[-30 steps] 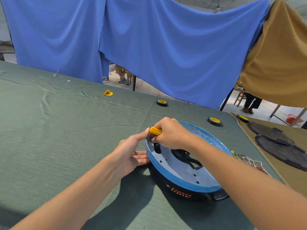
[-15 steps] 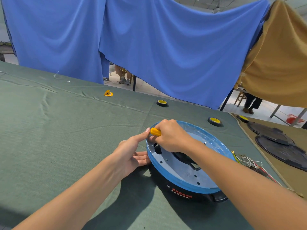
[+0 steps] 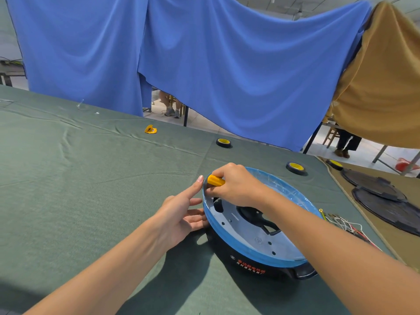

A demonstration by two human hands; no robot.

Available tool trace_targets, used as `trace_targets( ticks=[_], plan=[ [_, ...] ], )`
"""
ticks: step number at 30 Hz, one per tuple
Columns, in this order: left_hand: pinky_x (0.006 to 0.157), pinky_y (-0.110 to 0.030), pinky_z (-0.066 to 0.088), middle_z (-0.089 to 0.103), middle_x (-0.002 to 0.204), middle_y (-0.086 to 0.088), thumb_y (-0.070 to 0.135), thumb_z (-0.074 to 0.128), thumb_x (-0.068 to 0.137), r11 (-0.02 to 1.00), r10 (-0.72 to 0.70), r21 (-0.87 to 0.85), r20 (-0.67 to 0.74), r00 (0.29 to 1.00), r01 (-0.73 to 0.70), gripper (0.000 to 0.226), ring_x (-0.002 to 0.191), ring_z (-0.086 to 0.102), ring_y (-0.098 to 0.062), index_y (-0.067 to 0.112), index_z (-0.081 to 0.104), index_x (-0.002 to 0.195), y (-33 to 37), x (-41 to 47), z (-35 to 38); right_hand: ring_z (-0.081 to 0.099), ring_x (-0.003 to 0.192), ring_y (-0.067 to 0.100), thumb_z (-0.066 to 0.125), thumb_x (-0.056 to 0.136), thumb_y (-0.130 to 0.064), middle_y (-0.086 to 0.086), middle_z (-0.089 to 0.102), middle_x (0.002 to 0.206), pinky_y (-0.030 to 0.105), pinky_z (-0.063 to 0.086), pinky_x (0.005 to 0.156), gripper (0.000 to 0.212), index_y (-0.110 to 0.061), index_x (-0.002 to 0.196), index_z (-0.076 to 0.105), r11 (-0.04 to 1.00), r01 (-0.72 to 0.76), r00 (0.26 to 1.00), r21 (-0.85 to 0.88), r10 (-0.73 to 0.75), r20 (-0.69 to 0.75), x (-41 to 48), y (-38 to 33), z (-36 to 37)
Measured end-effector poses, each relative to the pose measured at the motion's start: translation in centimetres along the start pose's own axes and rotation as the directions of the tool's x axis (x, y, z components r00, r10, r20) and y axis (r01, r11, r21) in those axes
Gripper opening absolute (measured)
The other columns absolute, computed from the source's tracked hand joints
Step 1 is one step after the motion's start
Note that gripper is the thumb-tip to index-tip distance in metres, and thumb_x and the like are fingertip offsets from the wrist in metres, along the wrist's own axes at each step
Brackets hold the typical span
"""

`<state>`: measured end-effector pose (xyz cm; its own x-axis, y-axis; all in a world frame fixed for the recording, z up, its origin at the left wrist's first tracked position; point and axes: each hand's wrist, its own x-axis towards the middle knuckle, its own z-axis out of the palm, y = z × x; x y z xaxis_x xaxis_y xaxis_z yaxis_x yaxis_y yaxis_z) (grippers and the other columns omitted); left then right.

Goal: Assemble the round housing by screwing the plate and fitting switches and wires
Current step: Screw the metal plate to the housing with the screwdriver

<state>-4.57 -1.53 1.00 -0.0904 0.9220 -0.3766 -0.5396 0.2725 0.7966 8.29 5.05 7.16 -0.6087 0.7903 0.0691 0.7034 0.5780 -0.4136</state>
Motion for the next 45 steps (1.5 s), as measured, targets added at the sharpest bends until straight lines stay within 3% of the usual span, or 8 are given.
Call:
trace_targets(
  ticks=[5,11,15,20,24,33,38,45],
  plan=[
    [0.056,-0.036,0.06,0.073,0.077,-0.024,0.04,0.078,0.08,0.999,-0.022,-0.041,0.005,1.0,0.023,0.052,0.074,0.074,-0.034,-0.003,0.064,0.107,-0.2,0.1,-0.3,0.056,0.067,0.013,0.069,0.089,-0.024,-0.004,0.06,0.067,0.027,0.042,0.056,0.027,-0.028,0.065,0.058,0.998,-0.026,1.0,-0.049,0.026,-0.015,-0.1,-0.1,0.1],
    [0.055,-0.037,0.059,0.073,0.073,-0.021,0.02,0.078,0.08,0.997,0.01,-0.072,-0.002,1.0,-0.01,0.033,0.07,0.074,-0.032,-0.004,0.066,0.1,-0.4,0.0,-0.4,0.058,0.07,0.013,0.07,0.088,-0.023,-0.003,0.064,0.073,0.024,0.043,0.056,0.015,-0.026,0.073,0.065,1.0,-0.015,1.0,-0.019,0.015,0.019,-0.2,-0.1,-0.5],
    [0.057,-0.038,0.059,0.074,0.08,-0.023,0.02,0.078,0.081,0.997,0.021,-0.072,0.001,1.0,-0.021,0.026,0.075,0.074,-0.034,-0.003,0.071,0.091,-0.5,0.0,-0.4,0.056,0.068,0.013,0.071,0.087,-0.021,-0.006,0.061,0.071,0.025,0.039,0.055,0.026,-0.028,0.066,0.059,0.997,-0.009,1.0,-0.075,0.01,0.003,-0.2,0.2,-0.2],
    [0.058,-0.039,0.06,0.073,0.08,-0.025,0.019,0.077,0.082,0.998,0.022,-0.065,-0.004,1.0,-0.022,0.028,0.078,0.074,-0.036,-0.004,0.069,0.095,-0.4,-0.4,-0.2,0.057,0.069,0.013,0.07,0.087,-0.023,-0.007,0.06,0.071,0.026,0.041,0.056,0.023,-0.028,0.068,0.06,0.997,-0.001,1.0,-0.071,0.002,0.008,0.0,0.3,-0.1],
    [0.058,-0.04,0.061,0.072,0.088,-0.028,0.015,0.075,0.084,0.997,0.02,-0.079,-0.02,1.0,-0.021,0.022,0.081,0.074,-0.038,-0.003,0.071,0.096,-0.5,-0.4,-0.1,0.059,0.076,0.015,0.068,0.089,-0.021,-0.003,0.065,0.083,0.031,0.051,0.067,0.002,-0.022,0.088,0.069,0.998,0.027,1.0,-0.057,-0.028,-0.014,-0.2,0.4,0.4],
    [0.062,-0.041,0.061,0.073,0.088,-0.028,0.022,0.077,0.082,0.998,0.02,-0.065,-0.011,1.0,-0.02,0.031,0.083,0.074,-0.037,-0.004,0.07,0.097,-0.5,-0.2,-0.3,0.056,0.067,0.015,0.068,0.089,-0.031,-0.004,0.059,0.068,0.033,0.046,0.056,0.022,-0.024,0.069,0.061,0.996,0.027,0.994,-0.079,-0.035,-0.103,-0.3,1.0,1.0],
    [0.06,-0.041,0.061,0.073,0.09,-0.027,0.021,0.076,0.083,0.998,0.025,-0.055,-0.004,1.0,-0.025,0.023,0.079,0.074,-0.036,0.003,0.079,0.071,-0.6,-0.1,-0.3,0.055,0.075,0.014,0.069,0.088,-0.023,-0.007,0.061,0.078,0.026,0.04,0.058,0.019,-0.031,0.072,0.06,0.994,0.066,0.995,-0.086,-0.072,-0.07,-0.4,1.0,0.5],
    [0.056,-0.038,0.061,0.073,0.084,-0.028,0.022,0.076,0.084,0.998,0.022,-0.066,0.0,1.0,-0.022,0.027,0.076,0.074,-0.036,-0.004,0.071,0.091,-0.5,-0.5,-0.1,0.055,0.065,0.015,0.069,0.086,-0.04,0.001,0.058,0.065,0.034,0.045,0.058,0.03,-0.016,0.07,0.063,0.997,0.011,0.993,-0.077,-0.02,-0.115,-0.7,1.3,0.4]
  ],
)
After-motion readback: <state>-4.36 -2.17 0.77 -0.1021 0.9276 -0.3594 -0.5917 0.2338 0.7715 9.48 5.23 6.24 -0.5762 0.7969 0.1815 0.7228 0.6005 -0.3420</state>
